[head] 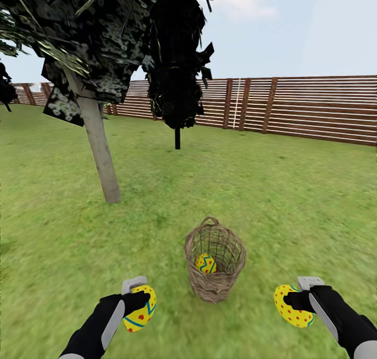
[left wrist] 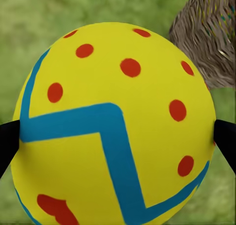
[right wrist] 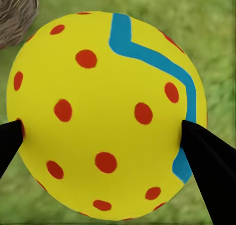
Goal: Take the three Easter eggs out of the wicker basket on the lawn in the garden, then place them on the lawn next to a single tree (choose any tree) so that all three eggs are next to the same tree and none are left in the basket.
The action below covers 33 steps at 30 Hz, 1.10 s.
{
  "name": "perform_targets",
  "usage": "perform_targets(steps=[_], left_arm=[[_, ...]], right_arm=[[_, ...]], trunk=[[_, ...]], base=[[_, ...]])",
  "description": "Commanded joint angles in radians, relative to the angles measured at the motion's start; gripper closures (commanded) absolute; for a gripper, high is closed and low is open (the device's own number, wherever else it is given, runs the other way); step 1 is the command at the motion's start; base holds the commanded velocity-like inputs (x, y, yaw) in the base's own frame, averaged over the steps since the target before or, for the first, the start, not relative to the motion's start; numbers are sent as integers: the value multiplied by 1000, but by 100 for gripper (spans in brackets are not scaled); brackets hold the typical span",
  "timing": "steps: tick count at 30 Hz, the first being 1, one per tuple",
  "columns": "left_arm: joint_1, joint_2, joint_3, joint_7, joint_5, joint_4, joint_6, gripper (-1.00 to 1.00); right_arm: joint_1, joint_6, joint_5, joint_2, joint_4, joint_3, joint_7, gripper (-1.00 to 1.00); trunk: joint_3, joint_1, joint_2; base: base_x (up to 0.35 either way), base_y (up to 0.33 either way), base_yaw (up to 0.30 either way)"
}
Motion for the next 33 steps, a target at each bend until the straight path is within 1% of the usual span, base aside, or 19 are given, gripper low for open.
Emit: perform_targets(steps=[1,4,7,25,27,33], left_arm=[[0,-1,2,5,10,-1,5,100],[0,-3,-3,4,7,1,1,100],[0,-4,-4,4,5,1,1,100],[0,-7,-3,4,6,-4,1,100],[0,-8,-3,4,6,-3,1,100],[0,-8,-3,4,7,0,1,100]], right_arm=[[-1,4,-5,-1,-1,4,-1,100],[-1,4,-5,8,0,5,-4,100],[-1,3,-5,18,0,5,-33,100],[-1,3,-6,17,0,3,-40,100],[-1,2,-7,16,0,3,-39,100],[-1,4,-7,16,0,2,-39,100]], trunk=[[-1,0,0],[-1,0,0],[-1,0,0],[-1,0,0],[-3,0,0],[-4,0,0]], base=[[-63,-16,0],[-36,-158,0],[-5,-303,0],[0,-316,0],[0,-317,-127],[0,-302,-284]])
